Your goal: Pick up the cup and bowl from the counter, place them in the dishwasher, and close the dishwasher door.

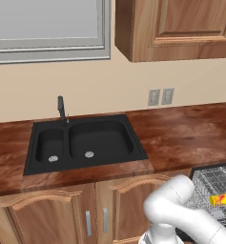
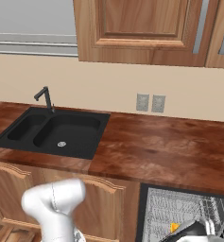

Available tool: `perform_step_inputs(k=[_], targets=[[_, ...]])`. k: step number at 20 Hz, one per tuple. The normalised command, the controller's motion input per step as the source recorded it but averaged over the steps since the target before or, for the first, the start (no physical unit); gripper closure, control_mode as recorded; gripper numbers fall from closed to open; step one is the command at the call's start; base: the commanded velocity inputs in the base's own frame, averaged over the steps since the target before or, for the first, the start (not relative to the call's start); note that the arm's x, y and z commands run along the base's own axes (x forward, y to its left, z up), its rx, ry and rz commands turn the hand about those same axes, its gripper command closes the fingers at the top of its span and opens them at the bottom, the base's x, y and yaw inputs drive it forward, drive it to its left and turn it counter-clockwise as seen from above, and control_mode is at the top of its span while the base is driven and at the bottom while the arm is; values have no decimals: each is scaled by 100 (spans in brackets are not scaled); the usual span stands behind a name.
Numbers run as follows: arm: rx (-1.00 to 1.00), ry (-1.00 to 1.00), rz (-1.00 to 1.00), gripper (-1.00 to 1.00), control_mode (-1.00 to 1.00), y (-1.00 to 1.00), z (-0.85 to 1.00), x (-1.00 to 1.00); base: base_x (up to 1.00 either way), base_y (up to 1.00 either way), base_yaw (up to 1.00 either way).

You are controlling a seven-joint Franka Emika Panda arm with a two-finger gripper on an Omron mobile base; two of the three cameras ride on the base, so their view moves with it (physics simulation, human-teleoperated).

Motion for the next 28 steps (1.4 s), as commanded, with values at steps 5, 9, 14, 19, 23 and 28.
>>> perform_step_inputs(k=[5, 9, 14, 19, 23, 28], targets=[[0, -7, -4, -100, -100, 21, 12, -38, 0, 0, 0], [-1, -8, -3, -100, -100, 15, 23, -52, 0, 0, 0], [-1, -9, -2, -100, -100, 10, 20, -57, 0, 0, 0], [-1, -12, 0, -100, -100, 16, 1, -38, 0, 0, 0], [-3, -14, 0, -100, -100, 17, -18, -34, 0, 0, 0], [-9, -16, 0, -100, -100, 8, -23, -42, 0, 0, 0]])
